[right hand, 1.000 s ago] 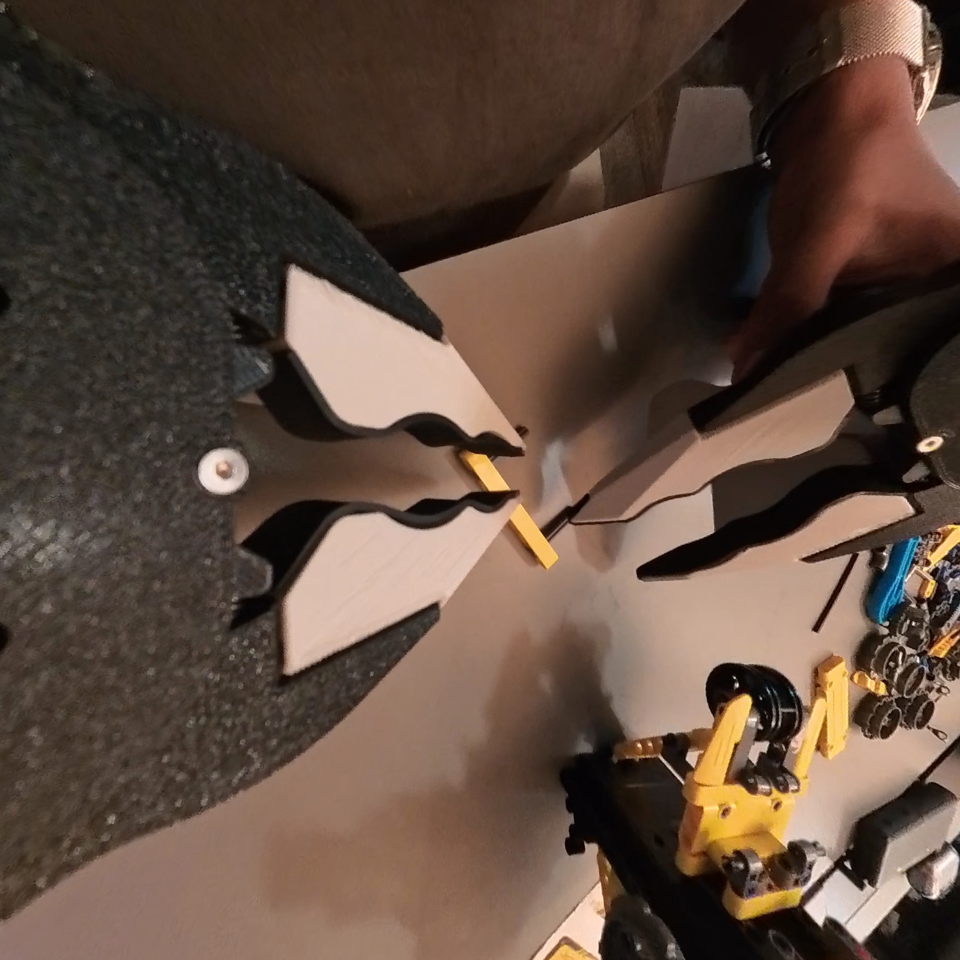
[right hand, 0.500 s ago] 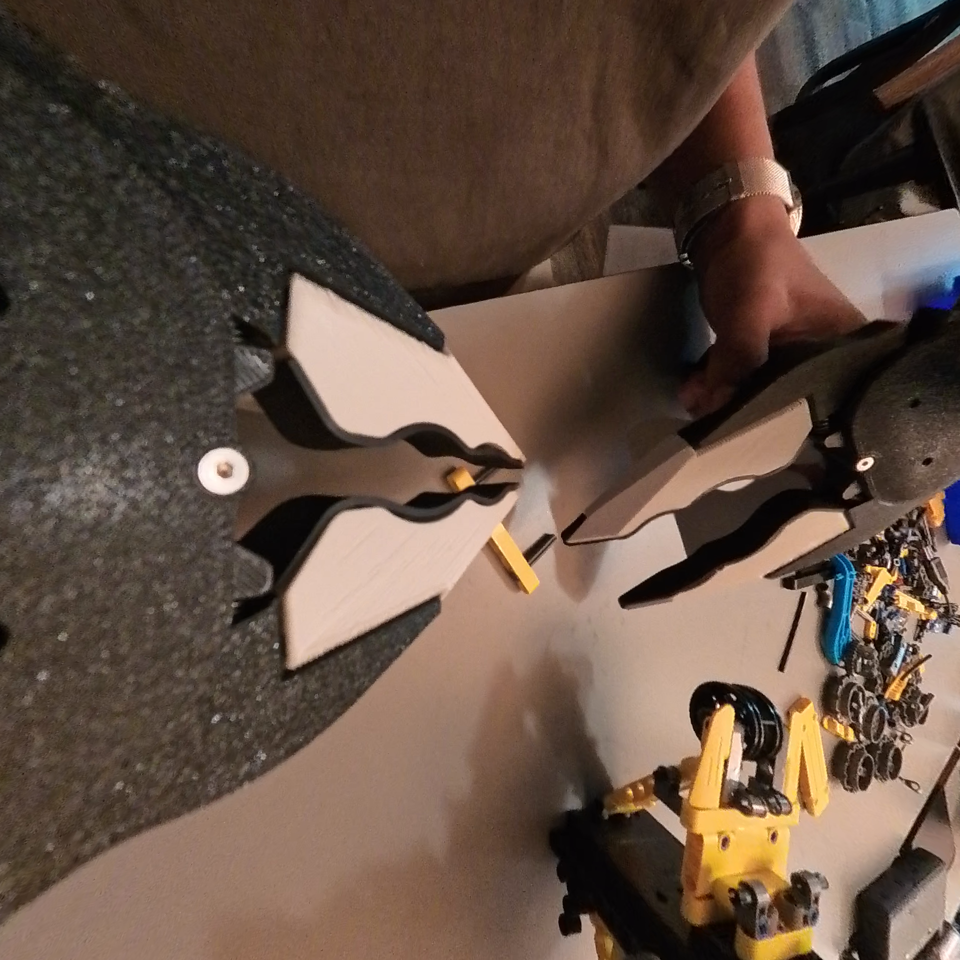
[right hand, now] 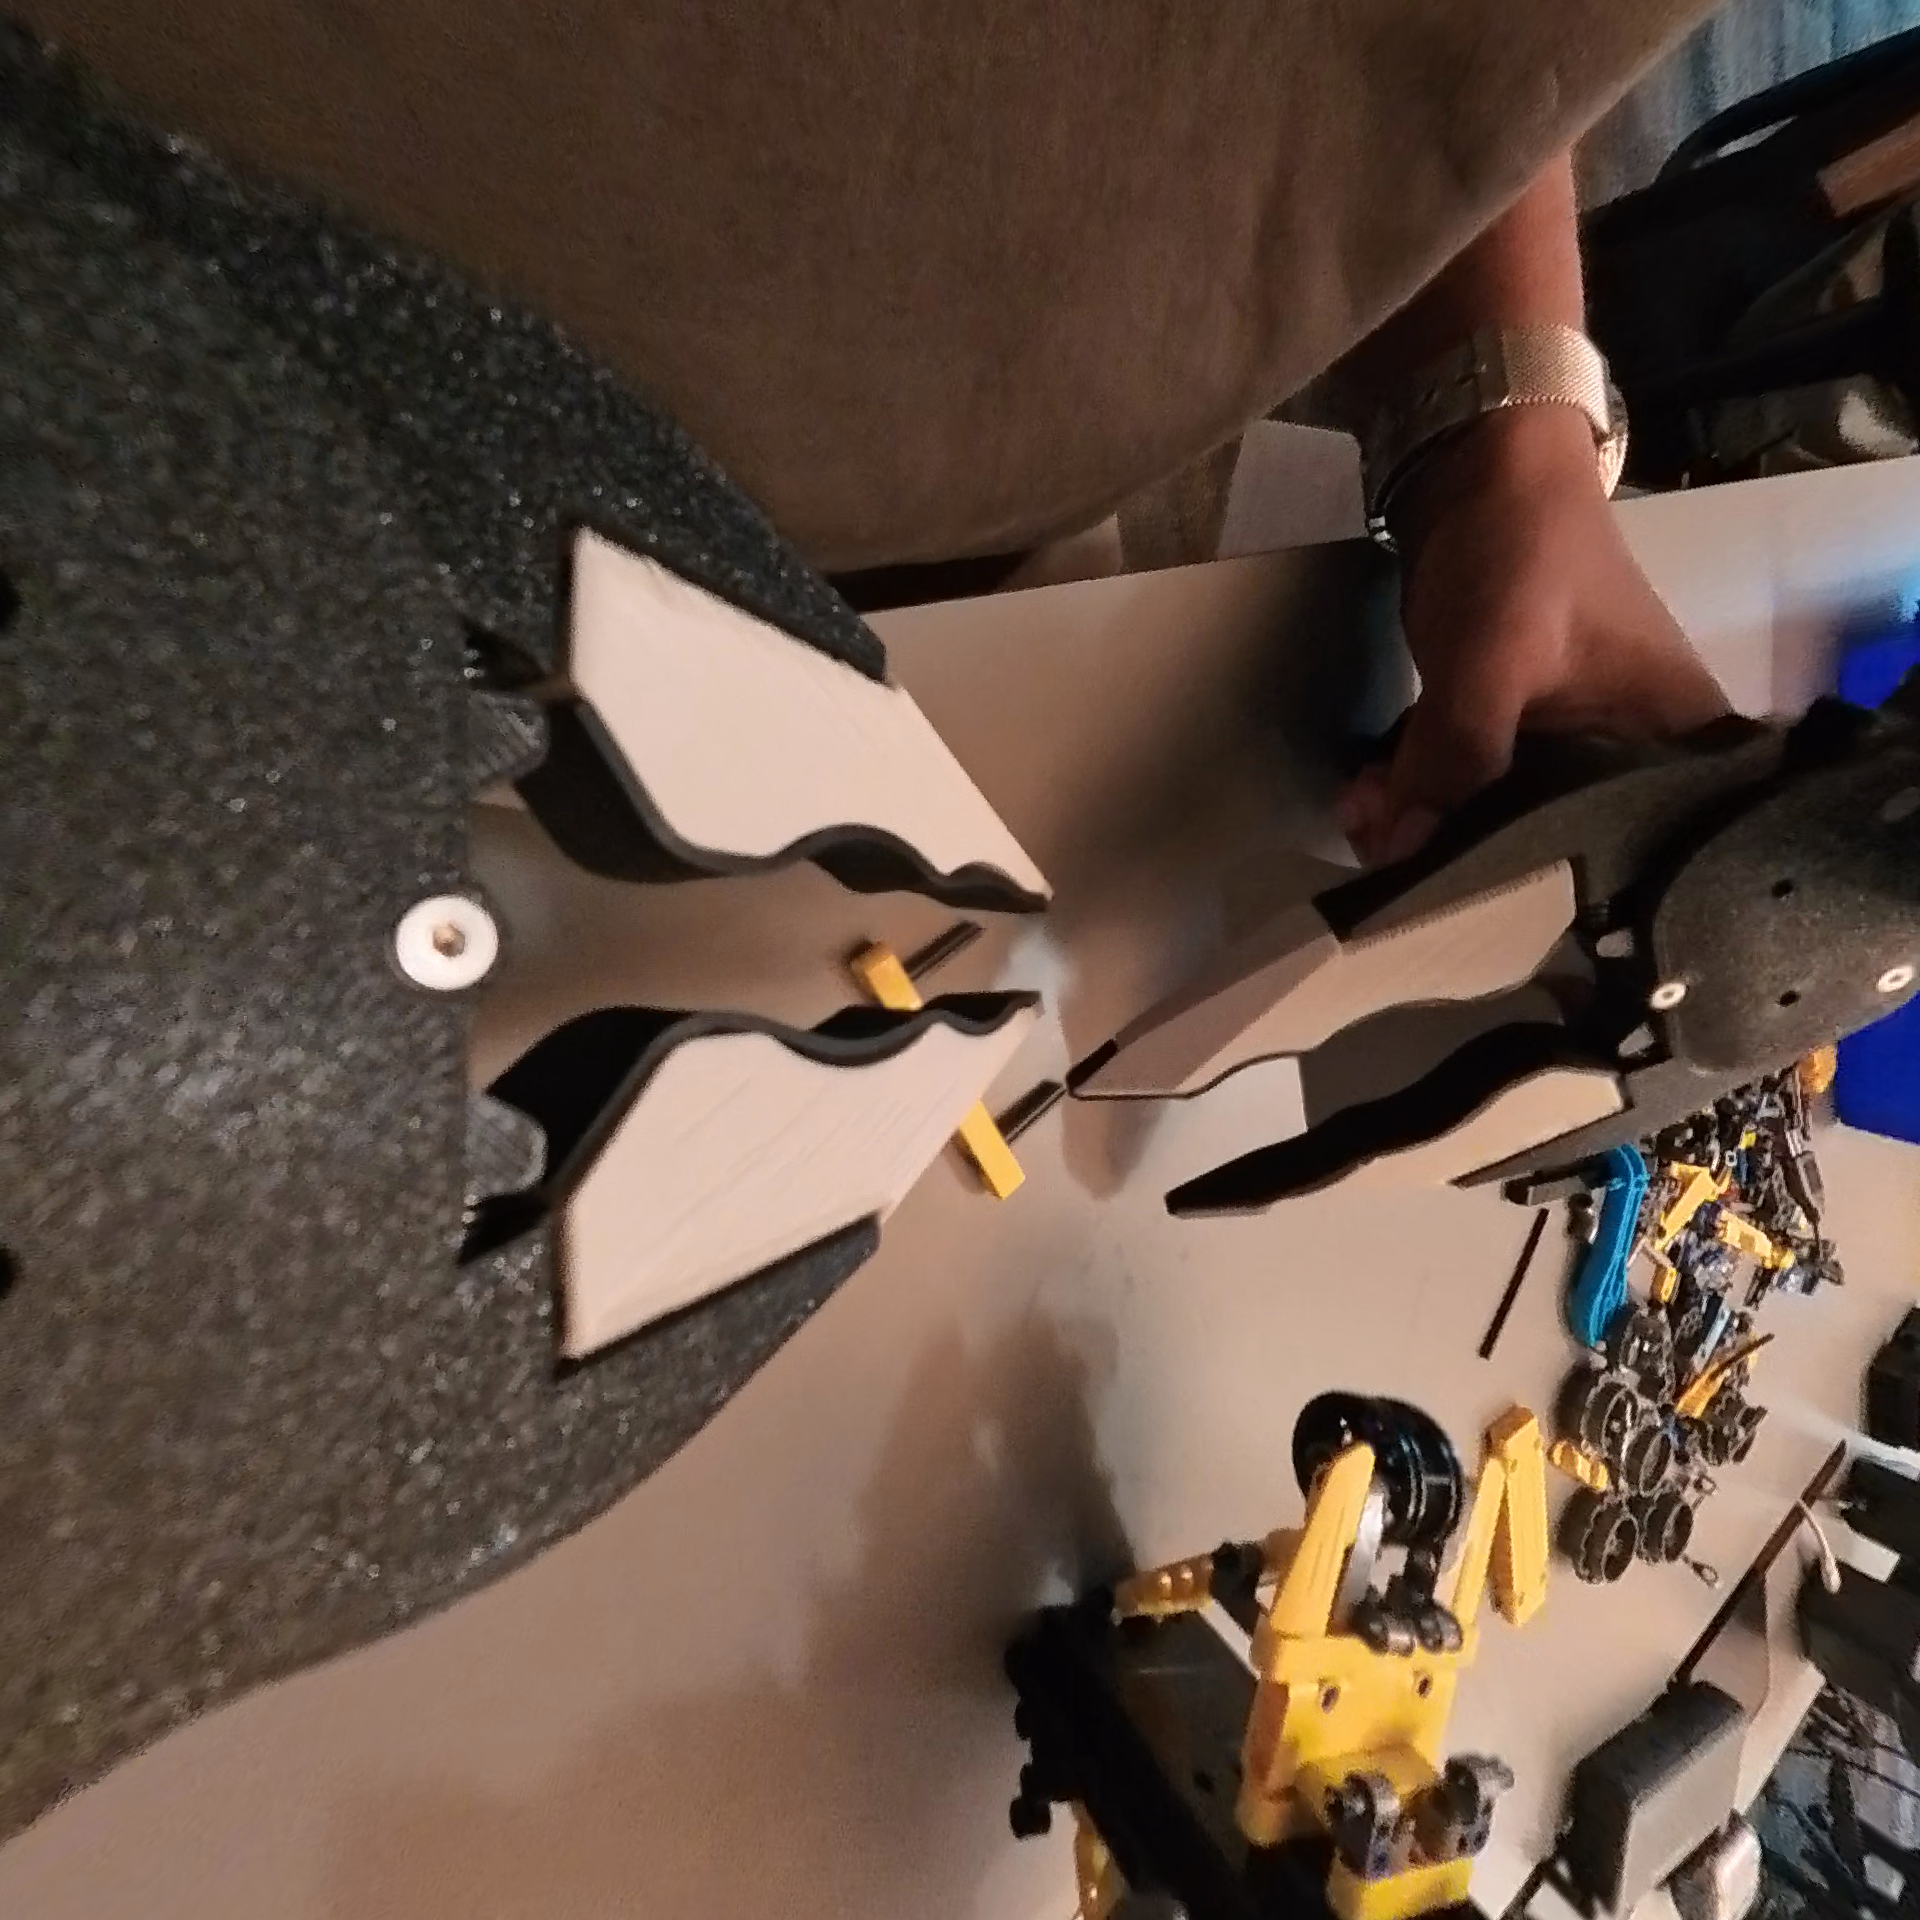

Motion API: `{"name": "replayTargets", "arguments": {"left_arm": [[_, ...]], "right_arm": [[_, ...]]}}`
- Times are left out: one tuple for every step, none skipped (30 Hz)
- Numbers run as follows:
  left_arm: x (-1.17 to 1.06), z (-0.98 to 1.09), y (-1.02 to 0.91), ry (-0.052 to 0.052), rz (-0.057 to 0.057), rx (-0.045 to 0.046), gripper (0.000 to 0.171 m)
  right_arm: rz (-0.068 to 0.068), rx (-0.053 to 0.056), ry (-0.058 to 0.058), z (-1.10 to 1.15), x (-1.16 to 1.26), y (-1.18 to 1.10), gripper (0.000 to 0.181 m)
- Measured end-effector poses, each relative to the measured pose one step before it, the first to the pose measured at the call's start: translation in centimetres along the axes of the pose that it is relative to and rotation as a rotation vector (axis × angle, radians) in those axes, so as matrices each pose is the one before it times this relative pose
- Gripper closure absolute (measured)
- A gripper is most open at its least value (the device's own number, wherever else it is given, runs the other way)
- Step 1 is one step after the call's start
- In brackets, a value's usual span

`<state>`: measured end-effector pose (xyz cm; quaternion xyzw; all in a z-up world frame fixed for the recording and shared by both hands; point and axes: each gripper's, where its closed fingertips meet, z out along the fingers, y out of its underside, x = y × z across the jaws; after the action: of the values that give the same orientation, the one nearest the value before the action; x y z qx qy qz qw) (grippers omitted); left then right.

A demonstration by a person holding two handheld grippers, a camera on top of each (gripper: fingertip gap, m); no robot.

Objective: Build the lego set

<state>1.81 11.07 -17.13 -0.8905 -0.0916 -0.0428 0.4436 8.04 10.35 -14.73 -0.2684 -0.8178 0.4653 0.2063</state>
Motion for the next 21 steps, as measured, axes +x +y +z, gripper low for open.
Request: {"name": "replayTargets", "arguments": {"left_arm": [[-0.016, -0.021, -0.039, -0.0006, -0.0006, 0.00322, 0.122], [-0.013, -0.023, -0.025, -0.0009, -0.0002, 0.00189, 0.122], [-0.019, -0.002, 0.002, -0.0009, -0.0004, -0.00032, 0.122], [-0.010, 0.031, 0.018, -0.0009, -0.0001, -0.00186, 0.122], [-0.020, 0.024, 0.031, -0.0010, -0.0002, -0.00291, 0.122], [-0.010, 0.042, 0.035, -0.0004, -0.0004, -0.00348, 0.122], [-0.012, 0.031, 0.036, -0.0005, -0.0006, -0.00272, 0.122], [-0.016, 0.024, 0.018, -0.0003, -0.0010, -0.00172, 0.122], [-0.021, 0.014, 0.007, -0.0003, -0.0017, -0.00124, 0.122], [-0.021, 0.011, 0.019, 0.0003, -0.0023, -0.00129, 0.121], [-0.015, 0.016, 0.017, 0.0011, -0.0026, -0.00174, 0.121], [-0.010, 0.023, 0.014, 0.0015, -0.0025, -0.00195, 0.121], [-0.004, 0.017, 0.017, 0.0014, -0.0022, -0.00161, 0.121], [-0.013, 0.016, 0.017, 0.0014, -0.0024, -0.00175, 0.121], [-0.018, 0.017, 0.015, 0.0010, -0.0025, -0.00164, 0.121], [-0.025, 0.015, 0.028, 0.0007, -0.0026, -0.00156, 0.121], [-0.016, 0.031, 0.022, 0.0013, -0.0034, -0.00264, 0.121], [-0.034, 0.042, 0.043, 0.0015, -0.0050, -0.00398, 0.121], [-0.042, 0.045, 0.051, 0.0021, -0.0058, -0.00437, 0.121], [-0.011, 0.015, 0.029, 0.0027, -0.0045, -0.00271, 0.121], [0.006, 0.000, -0.001, 0.0025, -0.0019, 0.00034, 0.121]], "right_arm": [[-0.0055, -0.0040, -0.0050, 0.154, -0.073, -0.003, 0.167], [-0.0046, -0.0034, -0.0042, 0.129, -0.054, -0.006, 0.166], [-0.0036, -0.0014, -0.0026, 0.082, -0.029, -0.023, 0.166], [-0.0015, 0.0001, -0.0017, 0.067, 0.008, -0.025, 0.166], [0.0008, 0.0006, -0.0024, 0.034, 0.009, -0.032, 0.166], [0.0028, 0.0008, -0.0028, 0.014, 0.021, -0.019, 0.166], [0.0037, 0.0014, -0.0023, 0.011, 0.042, -0.022, 0.166], [0.0038, 0.0015, -0.0016, 0.000, 0.036, -0.018, 0.166], [0.0039, 0.0001, -0.0018, 0.003, 0.020, -0.007, 0.166], [0.0032, -0.0016, -0.0016, 0.014, 0.013, 0.025, 0.165], [0.0017, -0.0028, -0.0005, 0.031, 0.021, 0.037, 0.165], [-0.0001, -0.0038, 0.0000, 0.044, -0.001, 0.047, 0.164], [-0.0015, -0.0041, 0.0004, 0.037, -0.008, 0.052, 0.164], [-0.0023, -0.0037, 0.0008, 0.047, -0.016, 0.040, 0.164], [-0.0027, -0.0032, 0.0010, 0.027, -0.005, 0.036, 0.164], [-0.0028, -0.0029, 0.0014, 0.035, -0.014, 0.038, 0.164], [-0.0023, -0.0035, 0.0013, 0.031, -0.010, 0.035, 0.164], [-0.0016, -0.0039, 0.0003, 0.033, -0.008, 0.039, 0.164], [-0.0030, -0.0011, -0.0006, 0.002, -0.027, -0.006, 0.164], [-0.0078, 0.0028, 0.0028, -0.055, 0.000, -0.062, 0.164], [-0.0146, 0.0011, 0.0118, -0.109, 0.105, -0.072, 0.164]]}}
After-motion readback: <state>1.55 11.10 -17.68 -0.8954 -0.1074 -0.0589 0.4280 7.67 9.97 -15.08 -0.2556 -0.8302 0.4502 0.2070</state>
